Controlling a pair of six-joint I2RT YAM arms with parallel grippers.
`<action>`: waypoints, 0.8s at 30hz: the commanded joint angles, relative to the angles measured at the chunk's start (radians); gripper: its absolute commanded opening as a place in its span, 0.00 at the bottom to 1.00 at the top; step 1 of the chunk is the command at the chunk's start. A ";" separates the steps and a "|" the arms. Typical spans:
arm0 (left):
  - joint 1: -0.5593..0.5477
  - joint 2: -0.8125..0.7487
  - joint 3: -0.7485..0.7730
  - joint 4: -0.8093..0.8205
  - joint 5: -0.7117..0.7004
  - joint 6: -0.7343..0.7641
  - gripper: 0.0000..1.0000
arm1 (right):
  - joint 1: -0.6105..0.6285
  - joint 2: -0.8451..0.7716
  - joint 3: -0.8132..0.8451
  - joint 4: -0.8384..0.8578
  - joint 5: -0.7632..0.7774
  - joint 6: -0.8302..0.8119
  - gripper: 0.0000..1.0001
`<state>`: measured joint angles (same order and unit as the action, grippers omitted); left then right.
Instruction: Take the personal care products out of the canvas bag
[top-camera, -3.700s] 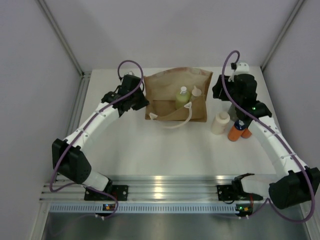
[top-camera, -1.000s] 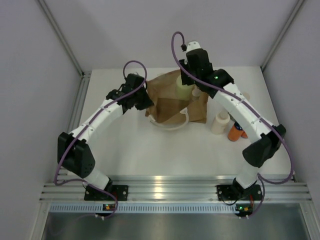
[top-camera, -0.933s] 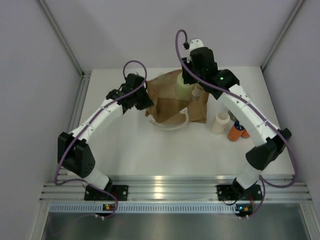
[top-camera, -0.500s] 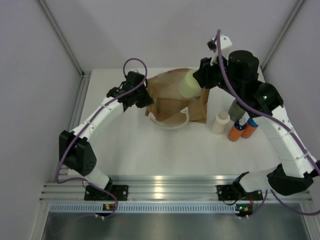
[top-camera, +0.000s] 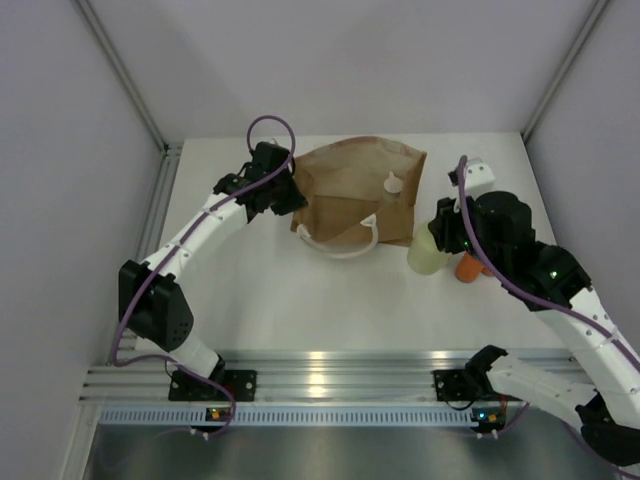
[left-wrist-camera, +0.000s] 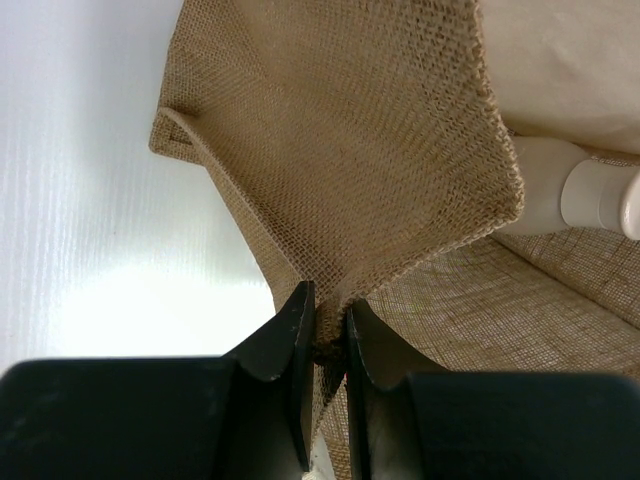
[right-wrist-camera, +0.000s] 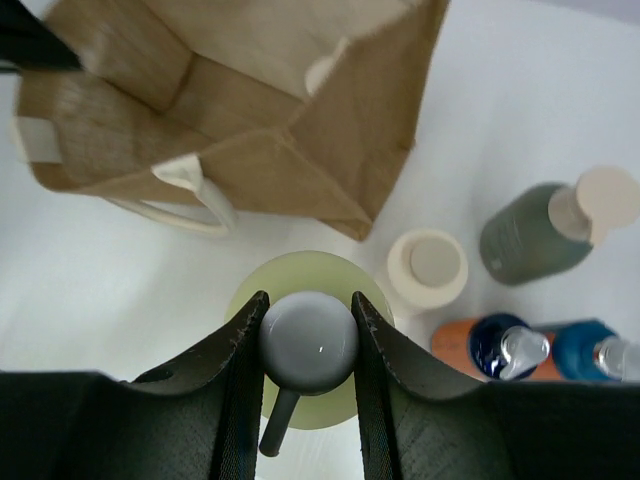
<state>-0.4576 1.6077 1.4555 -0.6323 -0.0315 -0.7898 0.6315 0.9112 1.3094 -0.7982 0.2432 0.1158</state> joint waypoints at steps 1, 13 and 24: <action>0.010 0.023 0.003 -0.055 -0.048 0.021 0.00 | 0.000 -0.076 -0.090 0.117 0.138 0.119 0.00; 0.017 0.023 0.016 -0.055 -0.025 0.021 0.00 | -0.001 -0.270 -0.527 0.224 0.305 0.243 0.02; 0.017 0.027 0.031 -0.055 -0.004 0.009 0.00 | -0.001 -0.322 -0.648 0.264 0.300 0.265 0.33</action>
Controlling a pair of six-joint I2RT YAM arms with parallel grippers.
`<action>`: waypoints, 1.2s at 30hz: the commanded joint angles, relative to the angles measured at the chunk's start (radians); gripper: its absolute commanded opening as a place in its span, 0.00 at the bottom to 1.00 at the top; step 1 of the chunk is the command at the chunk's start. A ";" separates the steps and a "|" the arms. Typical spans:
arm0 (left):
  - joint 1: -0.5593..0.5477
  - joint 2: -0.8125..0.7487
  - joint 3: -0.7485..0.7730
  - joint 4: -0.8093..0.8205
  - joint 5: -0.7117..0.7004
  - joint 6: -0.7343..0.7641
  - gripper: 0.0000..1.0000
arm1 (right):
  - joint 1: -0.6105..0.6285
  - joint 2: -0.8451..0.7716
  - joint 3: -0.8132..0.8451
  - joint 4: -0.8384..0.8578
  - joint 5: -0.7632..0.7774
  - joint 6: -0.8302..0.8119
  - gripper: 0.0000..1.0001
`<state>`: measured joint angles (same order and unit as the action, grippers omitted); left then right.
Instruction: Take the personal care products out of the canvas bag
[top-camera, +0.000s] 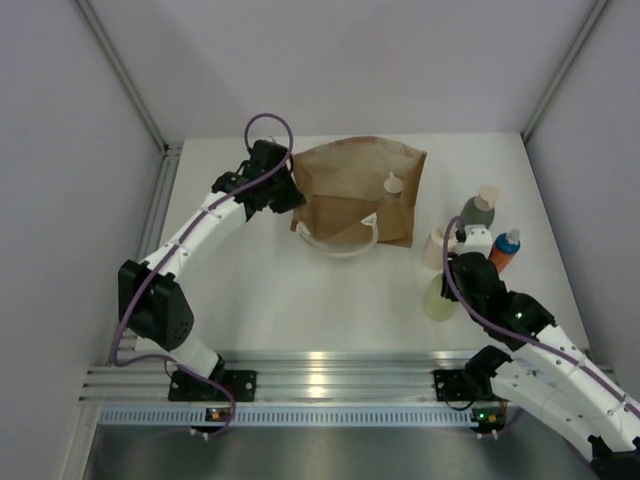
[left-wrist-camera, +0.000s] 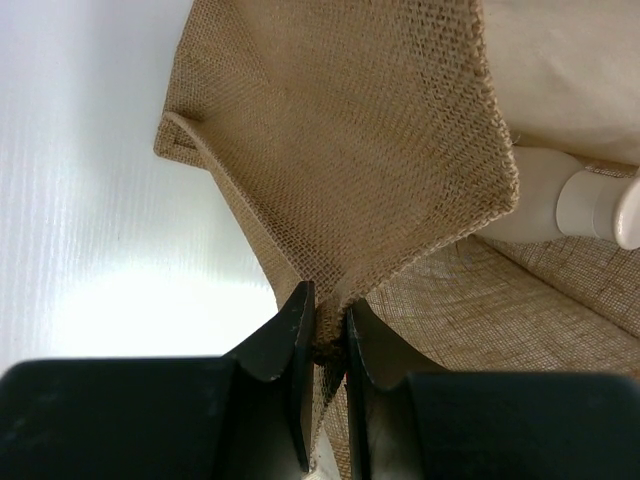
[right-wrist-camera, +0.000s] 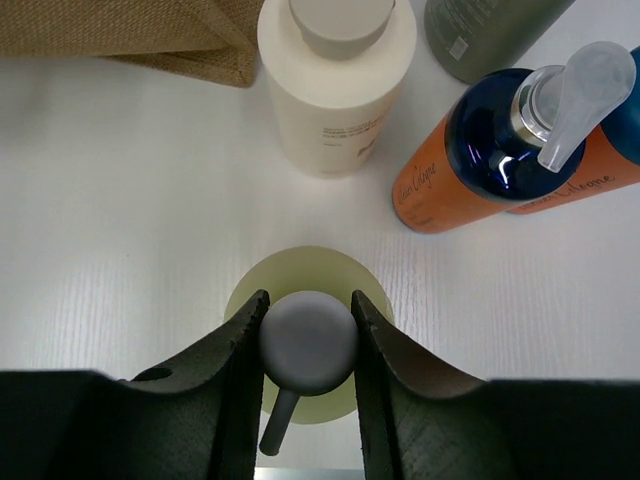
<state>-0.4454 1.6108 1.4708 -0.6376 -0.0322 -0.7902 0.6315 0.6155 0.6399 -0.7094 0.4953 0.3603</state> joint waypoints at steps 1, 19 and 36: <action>0.005 0.026 0.016 -0.050 -0.002 0.009 0.00 | -0.001 -0.026 0.020 0.176 0.045 0.023 0.39; 0.005 0.028 0.023 -0.048 0.028 -0.007 0.00 | 0.000 0.236 0.401 0.176 -0.133 -0.029 0.64; -0.012 -0.023 -0.010 -0.047 0.011 -0.242 0.00 | 0.063 0.970 1.090 0.007 -0.131 0.086 0.49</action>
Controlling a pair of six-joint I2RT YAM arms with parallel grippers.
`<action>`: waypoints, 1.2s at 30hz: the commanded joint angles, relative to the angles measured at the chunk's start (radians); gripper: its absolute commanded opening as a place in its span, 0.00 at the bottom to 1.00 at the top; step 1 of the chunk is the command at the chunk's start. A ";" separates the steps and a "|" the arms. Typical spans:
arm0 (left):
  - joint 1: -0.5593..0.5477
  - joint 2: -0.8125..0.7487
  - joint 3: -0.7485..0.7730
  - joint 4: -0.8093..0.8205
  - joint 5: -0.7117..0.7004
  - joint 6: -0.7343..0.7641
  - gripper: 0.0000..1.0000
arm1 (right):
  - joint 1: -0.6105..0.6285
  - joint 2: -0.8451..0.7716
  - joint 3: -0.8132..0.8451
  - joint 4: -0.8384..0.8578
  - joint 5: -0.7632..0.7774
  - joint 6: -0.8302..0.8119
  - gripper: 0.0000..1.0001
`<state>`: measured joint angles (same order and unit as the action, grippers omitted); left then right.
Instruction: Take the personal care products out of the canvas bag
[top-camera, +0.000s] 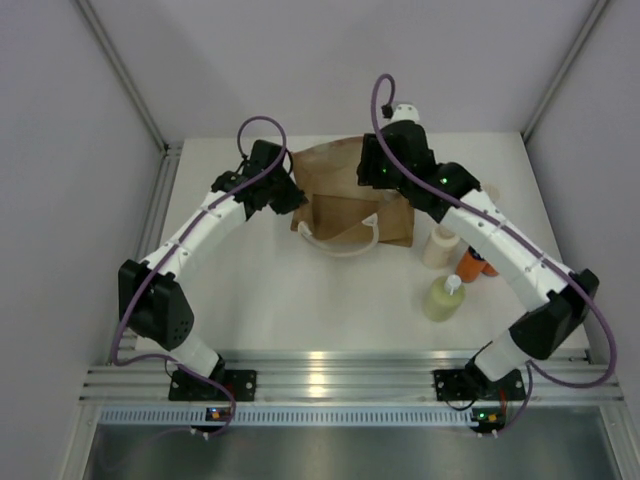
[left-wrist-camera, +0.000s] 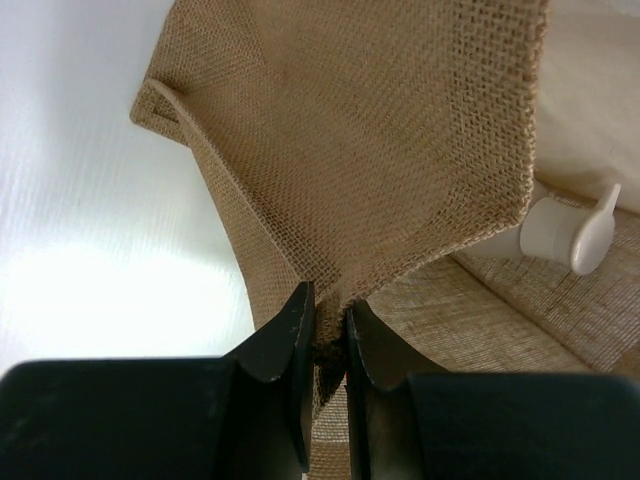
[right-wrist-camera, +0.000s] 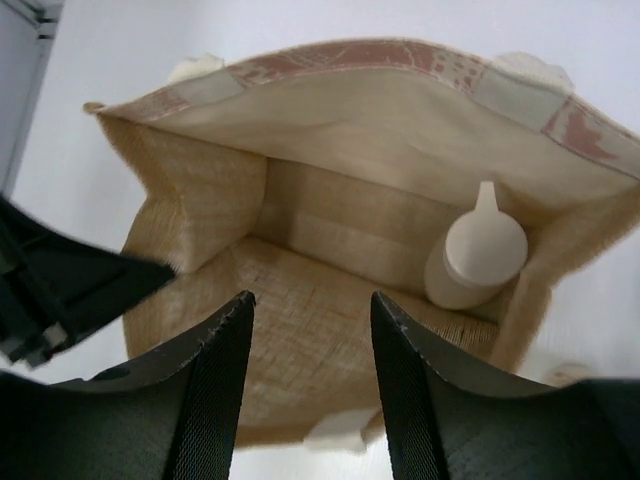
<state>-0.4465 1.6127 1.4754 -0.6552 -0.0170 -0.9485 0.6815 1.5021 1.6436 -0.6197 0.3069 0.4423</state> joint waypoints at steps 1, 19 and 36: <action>-0.014 -0.031 -0.023 -0.030 -0.011 -0.096 0.00 | 0.012 0.113 0.135 -0.106 0.075 -0.010 0.49; -0.024 -0.019 -0.032 -0.029 0.002 -0.150 0.00 | -0.128 0.286 0.153 -0.201 0.207 -0.094 0.56; -0.029 0.013 -0.009 -0.029 0.008 -0.116 0.00 | -0.201 0.418 0.211 -0.199 0.120 -0.166 0.45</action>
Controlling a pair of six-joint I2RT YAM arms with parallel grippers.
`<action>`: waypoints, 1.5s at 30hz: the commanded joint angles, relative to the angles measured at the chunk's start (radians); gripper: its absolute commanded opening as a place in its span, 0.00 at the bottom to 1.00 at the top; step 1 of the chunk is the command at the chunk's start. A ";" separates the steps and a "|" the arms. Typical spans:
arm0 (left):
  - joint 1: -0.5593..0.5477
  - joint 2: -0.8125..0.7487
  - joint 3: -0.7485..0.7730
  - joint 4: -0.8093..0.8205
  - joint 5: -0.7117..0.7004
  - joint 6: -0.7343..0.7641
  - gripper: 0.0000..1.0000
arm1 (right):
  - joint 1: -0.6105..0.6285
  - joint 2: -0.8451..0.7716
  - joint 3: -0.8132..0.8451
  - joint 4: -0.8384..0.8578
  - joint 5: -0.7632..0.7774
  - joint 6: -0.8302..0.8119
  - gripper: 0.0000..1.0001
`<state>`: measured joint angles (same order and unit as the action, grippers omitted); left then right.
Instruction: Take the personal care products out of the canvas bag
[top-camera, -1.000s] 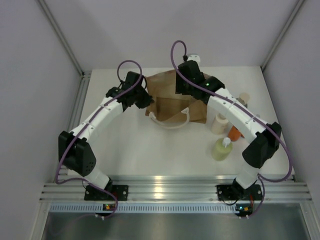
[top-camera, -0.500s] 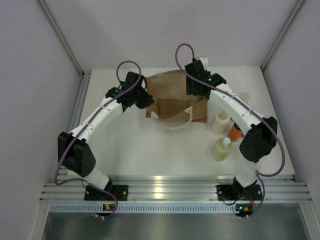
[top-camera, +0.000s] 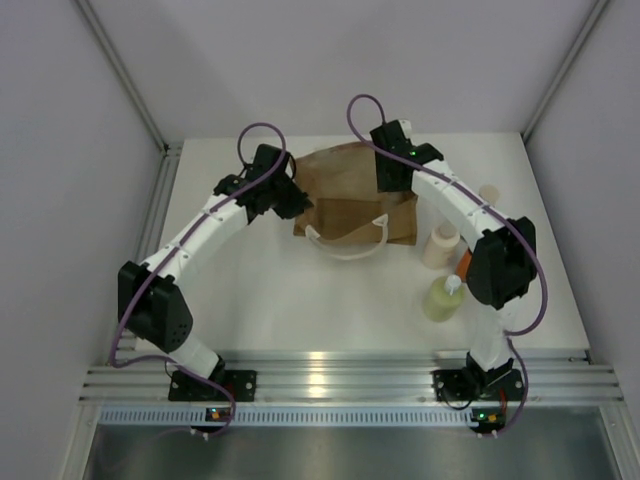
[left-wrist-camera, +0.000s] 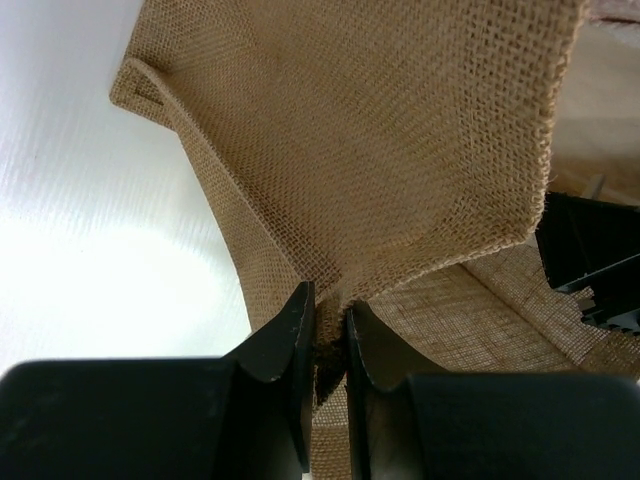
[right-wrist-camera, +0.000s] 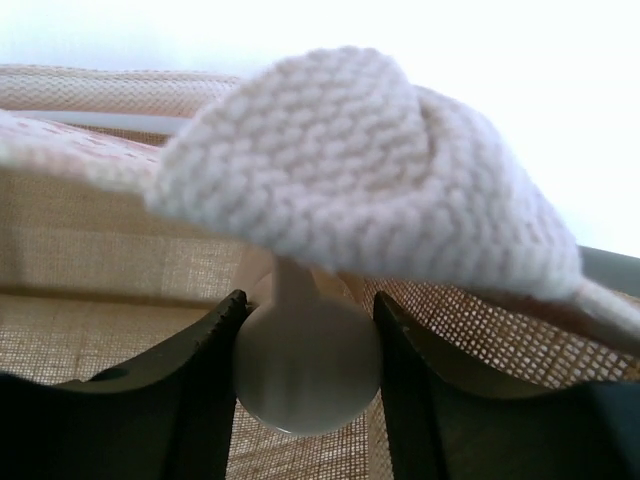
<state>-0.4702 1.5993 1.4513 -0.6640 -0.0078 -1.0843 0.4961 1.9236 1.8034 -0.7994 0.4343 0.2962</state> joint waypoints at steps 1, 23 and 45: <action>-0.004 0.030 0.018 -0.020 -0.003 0.027 0.00 | -0.016 -0.006 0.050 -0.020 -0.009 -0.020 0.42; -0.004 0.060 0.032 -0.020 -0.034 0.073 0.00 | -0.005 -0.207 0.108 0.097 -0.229 -0.106 0.00; 0.007 0.047 0.034 -0.022 -0.096 0.098 0.00 | 0.002 -0.468 0.226 0.088 -0.388 -0.111 0.00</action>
<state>-0.4740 1.6299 1.4803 -0.6552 -0.0494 -1.0168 0.4946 1.5826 1.9205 -0.8158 0.0807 0.1757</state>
